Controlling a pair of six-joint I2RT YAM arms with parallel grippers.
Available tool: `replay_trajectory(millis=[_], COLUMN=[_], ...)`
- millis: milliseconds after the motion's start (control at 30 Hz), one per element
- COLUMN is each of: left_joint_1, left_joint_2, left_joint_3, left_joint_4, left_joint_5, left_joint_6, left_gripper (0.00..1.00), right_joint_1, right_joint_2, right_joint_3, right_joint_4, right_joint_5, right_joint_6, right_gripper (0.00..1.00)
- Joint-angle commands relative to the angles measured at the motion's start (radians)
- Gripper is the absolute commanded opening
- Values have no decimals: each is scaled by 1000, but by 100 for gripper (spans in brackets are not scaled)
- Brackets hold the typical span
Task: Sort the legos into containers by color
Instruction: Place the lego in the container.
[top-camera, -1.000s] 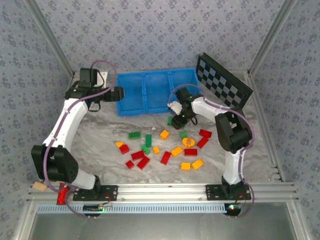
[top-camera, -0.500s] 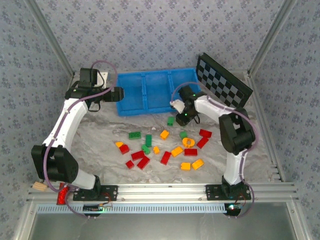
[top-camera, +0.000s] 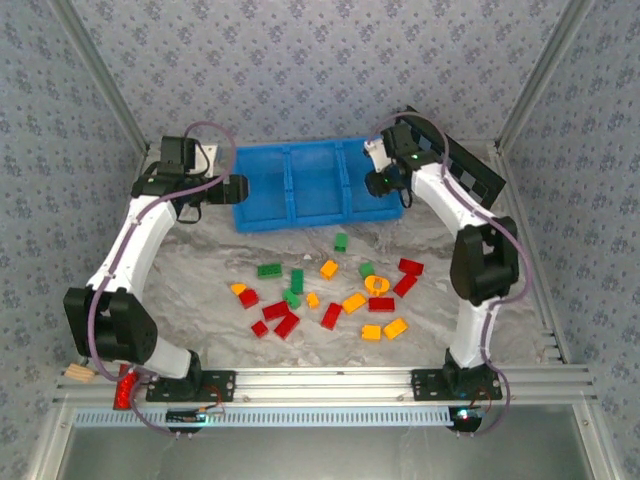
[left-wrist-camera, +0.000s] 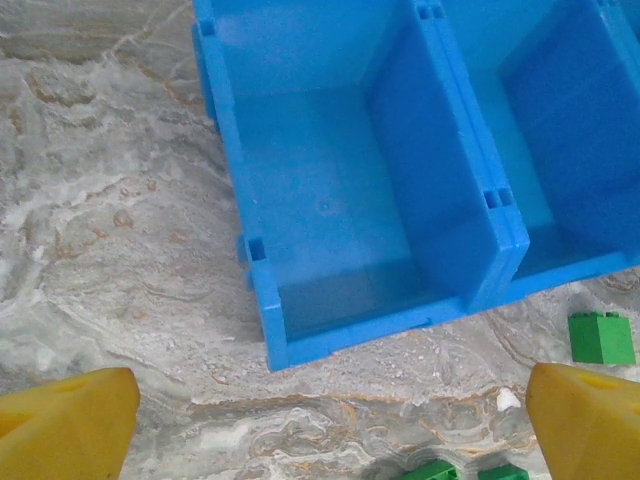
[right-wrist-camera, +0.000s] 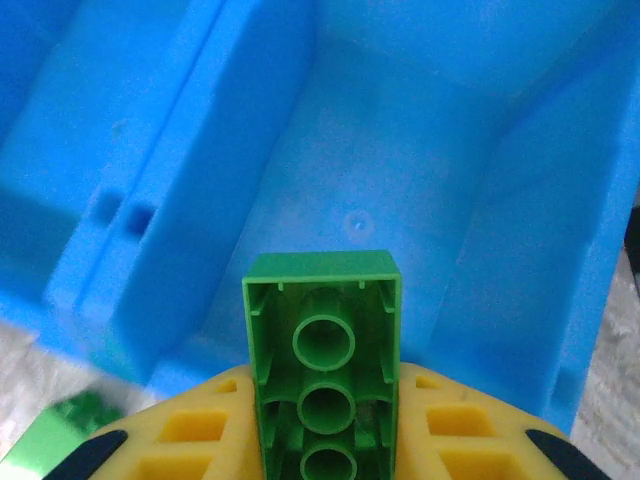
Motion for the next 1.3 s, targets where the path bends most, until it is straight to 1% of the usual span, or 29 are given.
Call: replay_trajectory(millis=[0,200,367,500,700,767,867,1033,1167,1267], left_joint_1=[3,5,6,5,6,9,19,25,31,35], left_joint_2=[29,37,38,41,45,44,44,25,-2,-26], left_joint_3=[14,15,15,11,13,17,26,25,16,7], left_joint_4=[-18,-18,-19,-18,-18,-44,-55,-57,-55,-49], left_joint_5=[30,30,24,22,29,36,75,98,88,83], left_joint_6=[5,8,10,13,8,6,-1,-6,-8,-13], left_gripper=[99,99,99,99,99,99,99,99,99,99], right_joint_1=[11,21,18,14,7,6,3,14,39,76], right_joint_2=[115,308,415,454,453,437,402,282,139,11], right_joint_3=[112,315,430,470,496,503,509,431,271,78], right_joint_4=[-4,-62,-116,-138,-166,-183,-211,-209,-175,-110], right_joint_5=[81,144,156,140,121,121,107,102,113,123], right_joint_6=[69,88,106,120,134,145,180,257,386,534], right_gripper=[30,31,31,35,45,47,46,47,47,52])
